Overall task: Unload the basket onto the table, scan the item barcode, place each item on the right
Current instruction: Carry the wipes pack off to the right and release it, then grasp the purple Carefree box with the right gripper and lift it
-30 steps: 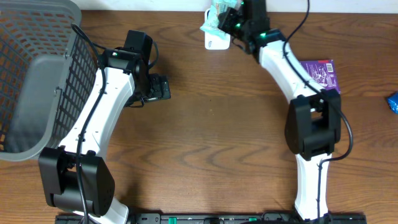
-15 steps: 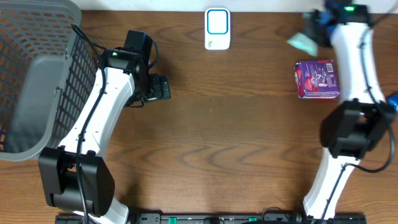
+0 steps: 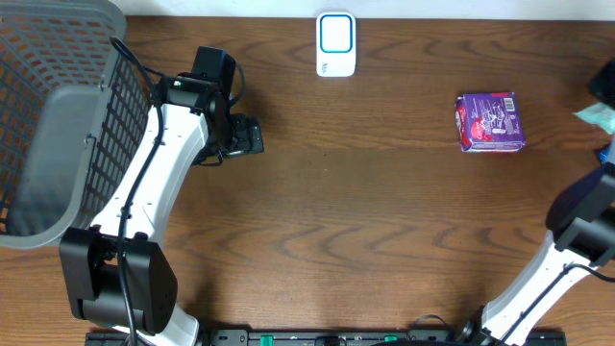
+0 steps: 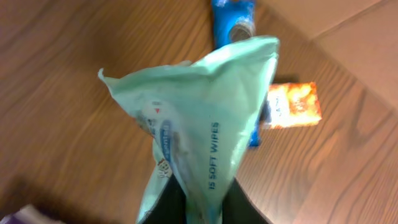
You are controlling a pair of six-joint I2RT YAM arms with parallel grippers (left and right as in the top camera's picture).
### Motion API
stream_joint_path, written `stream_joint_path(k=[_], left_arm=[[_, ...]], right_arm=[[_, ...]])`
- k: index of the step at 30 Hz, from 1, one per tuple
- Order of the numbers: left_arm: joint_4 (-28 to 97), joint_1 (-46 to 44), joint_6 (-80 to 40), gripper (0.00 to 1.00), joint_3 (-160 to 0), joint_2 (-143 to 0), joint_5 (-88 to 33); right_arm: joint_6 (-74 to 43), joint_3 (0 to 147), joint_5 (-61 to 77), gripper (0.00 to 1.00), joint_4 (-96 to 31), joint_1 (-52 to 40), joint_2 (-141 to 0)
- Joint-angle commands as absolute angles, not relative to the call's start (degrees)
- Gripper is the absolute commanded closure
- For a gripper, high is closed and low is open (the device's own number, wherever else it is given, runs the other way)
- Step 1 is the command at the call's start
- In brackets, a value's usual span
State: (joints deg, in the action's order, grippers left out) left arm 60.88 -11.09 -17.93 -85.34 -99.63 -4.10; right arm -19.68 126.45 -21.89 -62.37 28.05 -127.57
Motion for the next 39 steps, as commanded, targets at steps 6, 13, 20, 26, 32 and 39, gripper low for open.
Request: stream_joint_path(k=[6, 13, 20, 26, 32, 39], left_arm=[[61.01, -11.05, -17.19, 0.02, -85.19, -99.35, -3.33], [61.04, -11.05, -17.17, 0.02, -85.21, -99.35, -3.33], [61.01, -11.05, -17.17, 0.02, -85.21, -99.35, -3.36], [61.01, -11.05, -17.17, 0.02, -85.19, -99.35, -3.36], [61.01, -11.05, -17.17, 0.02, -85.19, -99.35, -3.36], [61.01, -11.05, -17.17, 0.02, -85.21, -99.35, -3.33]], right_arm=[[-17.91, 126.17, -19.27, 0.12, -61.08, 31.48, -126.48], [-14.48, 123.76, 0.38, 0.13, -61.32, 30.63, -126.78], [-12.51, 117.54, 8.08, 0.1, -62.85, 26.63, -126.78], [-4.6, 109.03, 14.44, 0.08, -59.99, 23.59, -126.78], [0.36, 100.97, 28.36, 0.09, -56.31, 21.63, -126.78], [3.75, 96.99, 40.47, 0.19, -57.12, 16.56, -126.78]])
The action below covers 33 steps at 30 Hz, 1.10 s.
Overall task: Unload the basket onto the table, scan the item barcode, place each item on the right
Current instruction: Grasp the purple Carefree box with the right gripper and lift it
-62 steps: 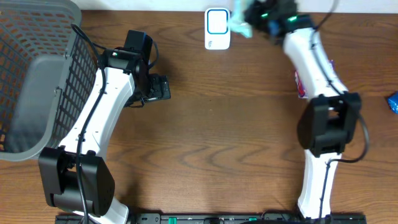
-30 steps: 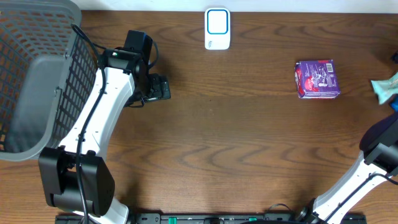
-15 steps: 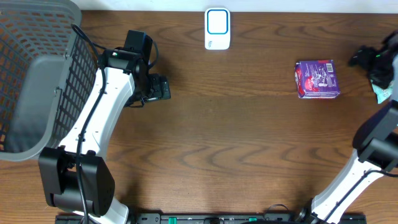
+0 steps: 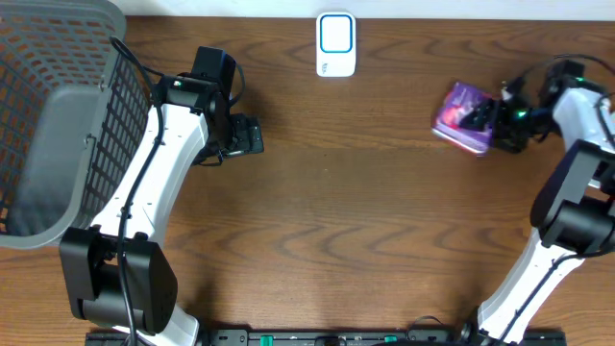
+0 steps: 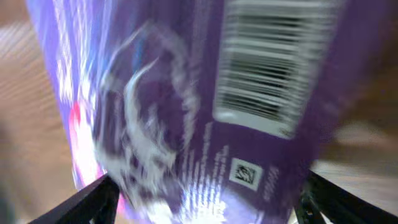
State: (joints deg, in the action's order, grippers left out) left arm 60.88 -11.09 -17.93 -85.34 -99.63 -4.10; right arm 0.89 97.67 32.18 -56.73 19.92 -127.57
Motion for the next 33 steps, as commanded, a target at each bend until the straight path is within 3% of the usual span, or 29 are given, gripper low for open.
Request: stream_joint_path(k=[1, 11, 18, 22, 26, 29, 33], left_arm=[[61.04, -11.05, -17.19, 0.02, -85.19, -99.35, -3.36], [61.01, -11.05, -17.17, 0.02, -85.21, -99.35, -3.36], [61.01, -11.05, -17.17, 0.02, -85.21, -99.35, -3.36], [61.01, -11.05, -17.19, 0.02, -85.21, -99.35, -3.36], [61.01, -11.05, -17.17, 0.02, -85.19, -99.35, -3.36], [61.01, -11.05, -17.17, 0.02, -85.21, -99.35, -3.36], [61.01, -11.05, -17.19, 0.02, -85.21, -99.35, -3.36]], right_arm=[[3.75, 96.99, 40.45, 0.19, -57.43, 14.0, -126.78], [3.44, 97.76, 40.45, 0.21, -56.14, 2.31, -126.76], [2.72, 105.58, 39.44, 0.25, -58.37, 1.02, -125.84], [-1.89, 112.42, 26.41, 0.23, -57.25, 2.13, -125.47], [-4.49, 114.59, 13.39, 0.15, -52.45, 3.4, -125.47], [-4.47, 114.17, 9.61, 0.1, -49.36, 4.21, -126.06], [-4.71, 112.66, 8.56, 0.1, -46.89, 4.91, -126.91]])
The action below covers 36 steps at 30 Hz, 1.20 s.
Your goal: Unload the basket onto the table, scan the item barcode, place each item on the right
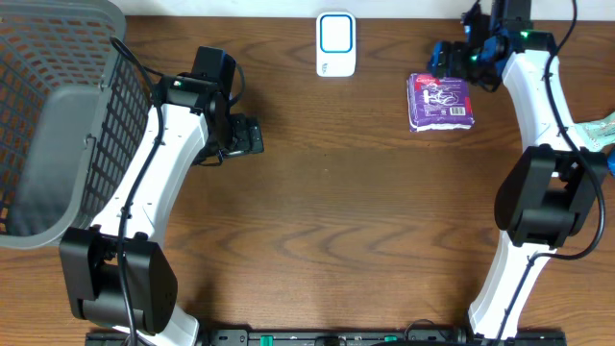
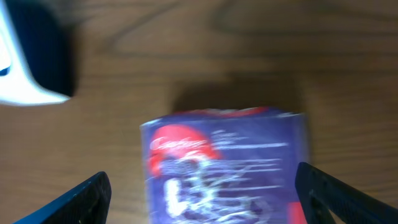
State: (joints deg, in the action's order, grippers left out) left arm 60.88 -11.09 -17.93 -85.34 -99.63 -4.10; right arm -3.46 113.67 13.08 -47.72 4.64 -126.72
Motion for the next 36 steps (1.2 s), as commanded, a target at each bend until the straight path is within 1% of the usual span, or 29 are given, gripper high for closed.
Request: stream_joint_path(k=[1, 6, 9, 11, 13, 16, 17, 18, 19, 24, 27, 31, 33, 36], left_arm=[[61.01, -11.05, -17.17, 0.02, -85.21, -99.35, -3.36], [61.01, -11.05, -17.17, 0.02, -85.21, -99.35, -3.36], [61.01, -11.05, -17.19, 0.02, -85.19, -99.35, -3.36], [61.01, -11.05, -17.17, 0.02, -85.21, -99.35, -3.36], [61.01, -11.05, -17.19, 0.02, -85.19, -99.35, -3.36], [61.01, -11.05, -17.17, 0.02, -85.21, -99.35, -3.36], [61.01, -11.05, -17.17, 0.02, -85.19, -99.35, -3.36], [61.01, -11.05, -17.19, 0.02, -85.21, -99.35, -3.36], [61.01, -11.05, -17.17, 0.03, -85.21, -99.35, -3.36], [61.01, -11.05, -17.17, 0.02, -85.19, -99.35, -3.36], [61.01, -11.05, -17.17, 0.02, -85.21, -99.35, -3.36], [61.01, -11.05, -17.19, 0.02, -85.21, -99.35, -3.36], [61.01, -11.05, -17.19, 0.02, -85.21, -99.35, -3.36], [61.01, -11.05, -17.19, 0.02, -85.21, -99.35, -3.36]], right_arm=[[-4.71, 112.09, 8.43, 0.11, -46.22, 4.95, -127.13], [-4.69, 105.84, 7.6, 0.11, -40.99, 5.28, -127.59], [-5.15, 103.33, 9.26, 0.11, -40.49, 5.26, -127.59], [-5.06, 102.06, 14.63, 0.11, -40.58, 5.15, -127.59], [-3.68, 101.89, 25.23, 0.11, -41.74, 4.97, -127.59], [-3.6, 101.91, 37.32, 0.12, -43.03, 4.36, -127.31], [-3.68, 101.91, 39.79, 0.11, -43.55, 4.08, -127.2], [-4.03, 101.91, 41.63, 0.07, -44.38, 3.64, -127.07], [-4.95, 101.91, 41.82, 0.01, -45.04, 3.25, -126.96], [-6.5, 101.91, 38.37, 0.01, -47.62, 1.3, -125.67], [-9.52, 101.91, 30.92, 0.01, -47.44, 1.02, -124.29], [-12.47, 101.91, 22.33, 0.05, -46.94, 1.45, -123.85], [-13.19, 101.82, 20.1, 0.1, -46.96, 1.72, -124.14], [-14.63, 101.75, 18.68, 0.11, -46.46, 1.83, -124.88]])
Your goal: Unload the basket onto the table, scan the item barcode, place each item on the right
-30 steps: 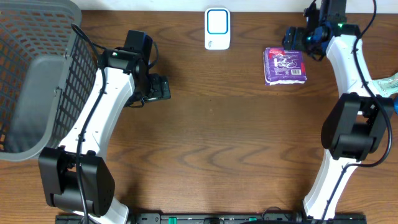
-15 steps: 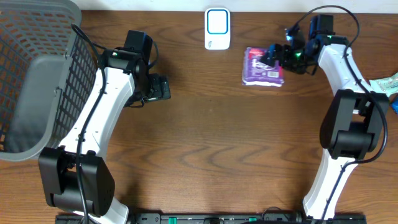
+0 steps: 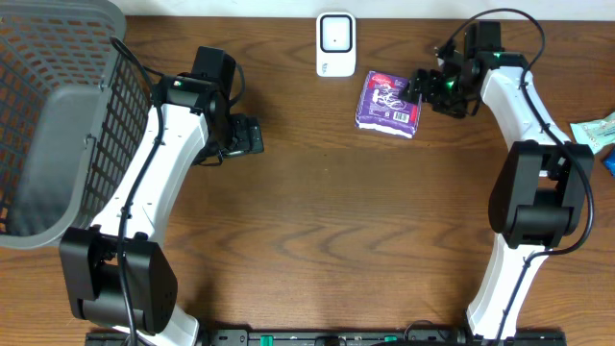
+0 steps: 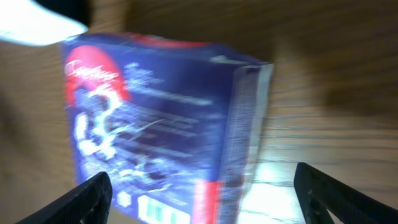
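A purple packet (image 3: 388, 102) lies flat on the table, just right of the white scanner (image 3: 335, 43). My right gripper (image 3: 430, 86) sits at the packet's right edge. In the right wrist view the blurred packet (image 4: 155, 118) fills the frame with a small barcode near its bottom. The right gripper (image 4: 202, 194) is open there. Its left finger is at the packet and a gap shows before the right fingertip (image 4: 323, 193). My left gripper (image 3: 246, 136) rests on the table at the left with its fingers together and nothing in them.
A grey mesh basket (image 3: 53, 125) stands at the far left beside the left arm. A green pack of wipes (image 3: 596, 130) lies at the right edge. The scanner's corner (image 4: 37, 22) shows at the top left of the right wrist view.
The purple packet has moved left and turned a little, and now lies close to the scanner. My right gripper has come down from the table's far edge to the packet's right side.
My right gripper was off to the right, holding the green wipes, with the purple packet lying mid-right. Then it was around the tilted purple packet. Later the packet lay flat further left with the gripper behind it. Now the packet is beside the scanner.
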You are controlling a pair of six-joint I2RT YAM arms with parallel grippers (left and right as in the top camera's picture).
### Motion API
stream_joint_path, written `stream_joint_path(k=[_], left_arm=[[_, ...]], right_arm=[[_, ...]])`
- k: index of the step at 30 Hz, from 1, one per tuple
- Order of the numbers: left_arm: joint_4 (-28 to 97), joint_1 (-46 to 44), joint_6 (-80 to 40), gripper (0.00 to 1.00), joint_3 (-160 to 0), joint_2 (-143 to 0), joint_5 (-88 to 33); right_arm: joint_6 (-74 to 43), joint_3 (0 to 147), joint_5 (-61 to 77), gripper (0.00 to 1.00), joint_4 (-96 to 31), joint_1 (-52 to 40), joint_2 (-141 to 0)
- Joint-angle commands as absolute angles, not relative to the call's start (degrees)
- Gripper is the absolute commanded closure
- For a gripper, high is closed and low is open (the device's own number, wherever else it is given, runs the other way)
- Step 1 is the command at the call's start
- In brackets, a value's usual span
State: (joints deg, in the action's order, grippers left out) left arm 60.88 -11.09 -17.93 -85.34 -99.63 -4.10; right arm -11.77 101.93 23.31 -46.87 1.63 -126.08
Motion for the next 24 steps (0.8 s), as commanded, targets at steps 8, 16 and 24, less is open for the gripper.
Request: stream_joint_path(k=[8, 16, 24], left_arm=[[61.04, -11.05, -17.17, 0.02, -85.21, -99.35, -3.36], [61.01, -11.05, -17.17, 0.02, -85.21, -99.35, -3.36], [61.01, -11.05, -17.19, 0.02, -85.19, -99.35, -3.36]], right_arm=[[-16.27, 101.67, 19.16, 0.13, -43.62, 0.97, -128.25], [-15.57, 101.65, 24.49, 0.27, -39.13, 1.08, -131.5], [-14.04, 101.67, 28.64, 0.8, -39.42, 1.1, -133.49]])
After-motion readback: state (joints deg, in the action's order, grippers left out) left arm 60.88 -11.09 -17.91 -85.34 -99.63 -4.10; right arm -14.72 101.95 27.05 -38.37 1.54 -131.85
